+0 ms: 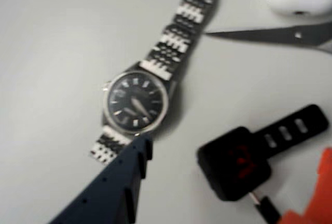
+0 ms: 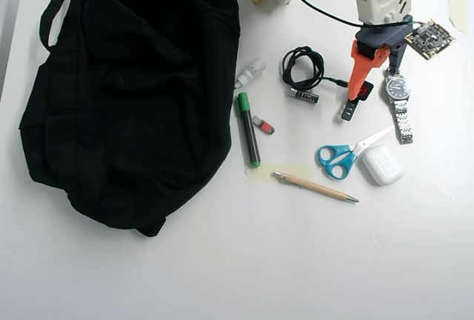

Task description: Put the black bike light into the black bag

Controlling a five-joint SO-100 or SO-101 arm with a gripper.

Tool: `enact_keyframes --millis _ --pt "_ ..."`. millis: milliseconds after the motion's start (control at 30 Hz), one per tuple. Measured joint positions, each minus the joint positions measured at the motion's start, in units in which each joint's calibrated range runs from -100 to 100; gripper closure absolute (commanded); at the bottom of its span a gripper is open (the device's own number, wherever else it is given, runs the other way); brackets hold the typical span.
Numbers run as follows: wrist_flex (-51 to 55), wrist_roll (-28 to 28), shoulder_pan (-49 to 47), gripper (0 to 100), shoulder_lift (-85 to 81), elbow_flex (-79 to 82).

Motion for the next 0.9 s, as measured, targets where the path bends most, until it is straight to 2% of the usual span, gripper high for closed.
enact_keyframes --millis 133,300,500,900 --pt "0.00 -0.05 -0.44 61 0.00 0.00" --pt "-3.15 -0.05 -0.44 66 0.42 0.00" --pt "-6.05 -0.05 0.73 62 0.83 0.77" --pt "-8.78 -2.69 0.59 62 0.83 3.24"
